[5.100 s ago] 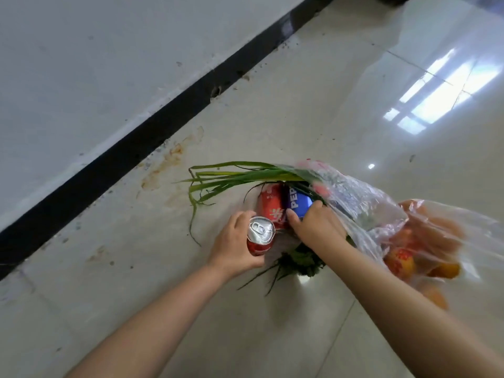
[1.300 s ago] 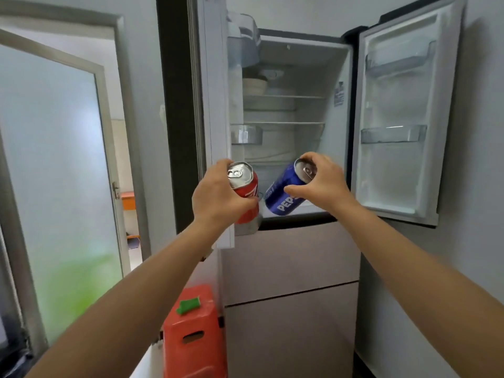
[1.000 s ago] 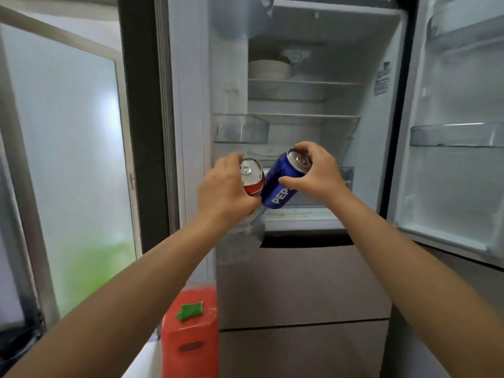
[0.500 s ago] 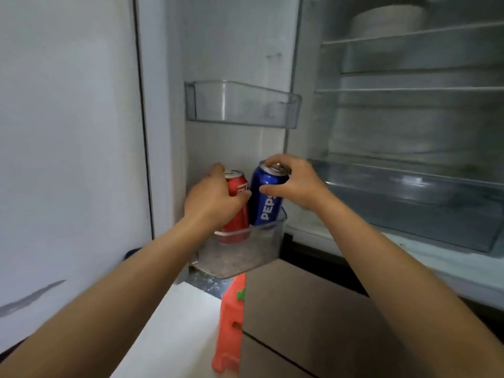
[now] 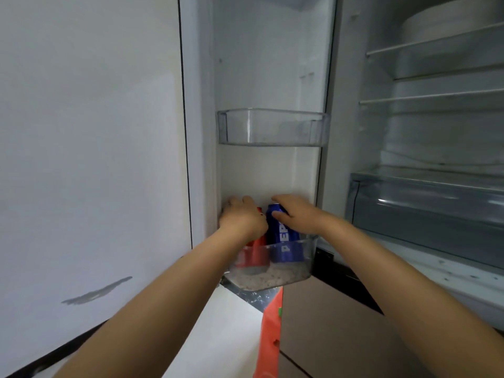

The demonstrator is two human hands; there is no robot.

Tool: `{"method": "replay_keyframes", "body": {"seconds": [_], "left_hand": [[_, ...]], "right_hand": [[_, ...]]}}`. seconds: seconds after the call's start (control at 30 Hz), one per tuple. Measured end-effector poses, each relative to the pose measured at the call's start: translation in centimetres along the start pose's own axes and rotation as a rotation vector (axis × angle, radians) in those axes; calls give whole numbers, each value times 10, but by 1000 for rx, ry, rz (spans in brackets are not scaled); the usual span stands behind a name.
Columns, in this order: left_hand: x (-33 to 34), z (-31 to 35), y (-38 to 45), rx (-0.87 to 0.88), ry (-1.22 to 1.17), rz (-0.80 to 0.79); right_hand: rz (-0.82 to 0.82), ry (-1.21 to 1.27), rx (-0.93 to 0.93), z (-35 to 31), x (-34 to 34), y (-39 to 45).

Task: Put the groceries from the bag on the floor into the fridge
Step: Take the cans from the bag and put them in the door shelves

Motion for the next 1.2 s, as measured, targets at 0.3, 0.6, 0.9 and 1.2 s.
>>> {"method": "replay_keyframes", "body": {"seconds": [0.3, 0.6, 0.9, 1.2], "left_hand": [[-4, -9, -22, 204, 205, 139], [-31, -14, -68, 253, 274, 212], [-62, -70, -134, 15, 372, 259], [-93, -244, -261, -242, 405, 146]], "right_hand": [[-11, -50, 34, -6, 16, 4], [44, -50, -47, -33, -6, -53], [264, 35, -260, -115, 2, -107], [139, 85, -437, -303, 93, -131]]}}
Point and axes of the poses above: each hand's wrist, its own y-axis towards the middle knuckle, its own x-axis out of the palm, z = x × y, the point moved 3 cm from there along y, towards the middle knuckle, and after that the axes turned 11 degrees about x, right-handed, at the moved point
